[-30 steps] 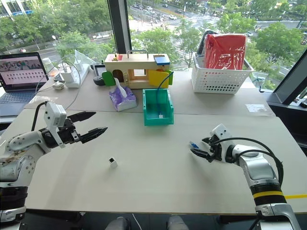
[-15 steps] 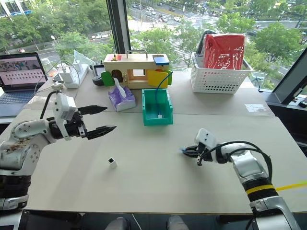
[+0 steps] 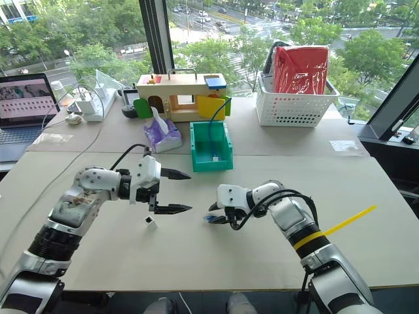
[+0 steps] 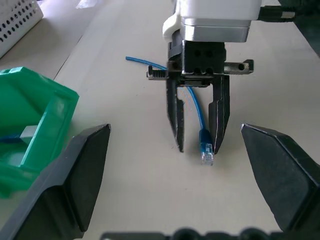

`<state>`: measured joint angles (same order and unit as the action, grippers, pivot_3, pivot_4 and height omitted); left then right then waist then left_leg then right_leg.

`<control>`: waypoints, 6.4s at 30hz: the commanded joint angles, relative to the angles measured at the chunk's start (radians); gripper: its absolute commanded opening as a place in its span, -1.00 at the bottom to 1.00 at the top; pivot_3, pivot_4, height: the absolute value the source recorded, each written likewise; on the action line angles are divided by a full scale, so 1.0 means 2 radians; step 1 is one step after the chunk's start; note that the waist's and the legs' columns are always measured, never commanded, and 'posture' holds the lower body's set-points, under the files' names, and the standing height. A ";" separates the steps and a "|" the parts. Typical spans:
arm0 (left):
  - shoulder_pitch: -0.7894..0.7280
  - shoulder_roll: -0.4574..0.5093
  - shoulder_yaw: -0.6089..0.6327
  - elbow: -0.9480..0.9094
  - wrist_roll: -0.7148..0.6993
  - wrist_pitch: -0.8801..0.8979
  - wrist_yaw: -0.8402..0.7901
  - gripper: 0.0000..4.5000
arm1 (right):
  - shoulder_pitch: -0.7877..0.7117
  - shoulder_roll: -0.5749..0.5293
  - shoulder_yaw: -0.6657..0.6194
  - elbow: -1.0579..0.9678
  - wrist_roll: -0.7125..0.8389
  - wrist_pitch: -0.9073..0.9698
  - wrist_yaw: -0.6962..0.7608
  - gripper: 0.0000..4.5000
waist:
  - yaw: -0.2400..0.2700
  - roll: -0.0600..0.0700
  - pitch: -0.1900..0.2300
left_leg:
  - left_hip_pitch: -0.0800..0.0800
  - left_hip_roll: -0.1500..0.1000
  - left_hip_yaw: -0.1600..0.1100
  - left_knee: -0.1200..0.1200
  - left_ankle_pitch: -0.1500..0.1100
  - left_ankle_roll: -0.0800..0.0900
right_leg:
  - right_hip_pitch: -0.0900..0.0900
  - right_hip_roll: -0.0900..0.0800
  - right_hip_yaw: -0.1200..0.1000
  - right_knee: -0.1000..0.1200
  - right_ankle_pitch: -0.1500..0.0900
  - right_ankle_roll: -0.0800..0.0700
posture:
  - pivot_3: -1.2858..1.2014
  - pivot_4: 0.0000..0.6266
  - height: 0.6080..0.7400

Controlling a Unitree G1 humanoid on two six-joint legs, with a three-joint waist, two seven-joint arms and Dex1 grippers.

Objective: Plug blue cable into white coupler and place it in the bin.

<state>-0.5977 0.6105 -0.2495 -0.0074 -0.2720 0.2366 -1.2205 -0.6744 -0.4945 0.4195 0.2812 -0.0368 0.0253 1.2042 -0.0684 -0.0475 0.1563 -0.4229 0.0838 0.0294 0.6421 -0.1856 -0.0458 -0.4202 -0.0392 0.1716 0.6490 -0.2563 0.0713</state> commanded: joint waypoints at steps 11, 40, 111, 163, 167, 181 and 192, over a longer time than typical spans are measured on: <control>-0.059 -0.042 -0.094 0.069 0.095 -0.058 -0.039 1.00 | 0.125 -0.127 -0.129 -0.273 0.092 0.267 -0.025 0.99 | 0.012 0.000 0.000 | -0.001 0.000 -0.001 0.001 0.000 0.000 | -0.001 0.000 0.000 0.000 0.000 0.000 | 0.03 -0.52 0.72; -0.084 -0.117 -0.102 0.127 0.164 -0.052 0.060 -0.97 | 0.255 -0.116 -0.406 -0.473 0.358 0.526 -0.173 1.00 | 0.014 0.000 0.000 | -0.001 -0.001 -0.002 0.001 0.000 0.001 | 0.000 0.000 -0.001 0.000 -0.001 0.001 | 0.03 -0.52 0.72; -0.040 -0.140 0.049 -0.081 -0.074 0.180 0.101 0.62 | 0.406 -0.019 -0.350 -0.461 0.830 0.287 -0.730 -1.00 | 0.000 0.005 -0.003 | -0.004 -0.005 -0.012 0.001 0.000 0.006 | 0.001 -0.001 -0.004 -0.001 -0.003 0.003 | 0.03 -0.52 0.72; 0.252 -0.069 0.117 0.040 0.034 -0.114 0.159 -0.72 | 0.175 -0.071 -0.381 -0.234 0.636 0.443 -0.513 -1.00 | 0.016 0.007 -0.004 | 0.000 -0.006 -0.014 0.000 0.000 0.006 | 0.008 -0.003 -0.007 -0.001 -0.004 0.002 | 0.03 -0.52 0.72; 0.141 -0.060 0.094 0.126 0.063 -0.138 0.137 -0.72 | 0.193 -0.067 -0.392 -0.266 0.638 0.444 -0.527 -1.00 | 0.019 0.007 -0.004 | 0.000 -0.007 -0.015 0.000 0.000 0.006 | 0.008 -0.003 -0.008 -0.001 -0.005 0.002 | 0.03 -0.52 0.72; -0.072 -0.113 0.018 0.204 0.046 -0.063 -0.008 -0.72 | 0.229 0.051 -0.372 -0.358 0.606 0.401 -0.628 -1.00 | 0.005 0.006 -0.003 | -0.003 -0.007 -0.017 0.000 -0.001 0.008 | 0.007 -0.003 -0.009 -0.002 -0.005 0.000 | 0.03 -0.52 0.72; 0.037 -0.144 -0.081 0.010 0.068 0.082 0.044 -0.72 | 0.356 0.159 -0.293 -0.499 0.523 0.377 -0.749 -1.00 | 0.001 0.007 -0.003 | -0.004 -0.007 -0.018 0.000 -0.001 0.007 | 0.006 -0.003 -0.009 0.000 -0.006 -0.001 | 0.03 -0.52 0.72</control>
<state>-0.5228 0.3251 -0.3970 0.0714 -0.1402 0.3902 -1.1467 0.0306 -0.1880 -0.1817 -0.6306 1.0300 0.8136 -0.2643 -0.0659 -0.0342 0.1499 -0.4299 0.0694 -0.0075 0.6417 -0.1865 -0.0321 -0.4074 -0.0446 0.1530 0.6481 -0.2674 0.0704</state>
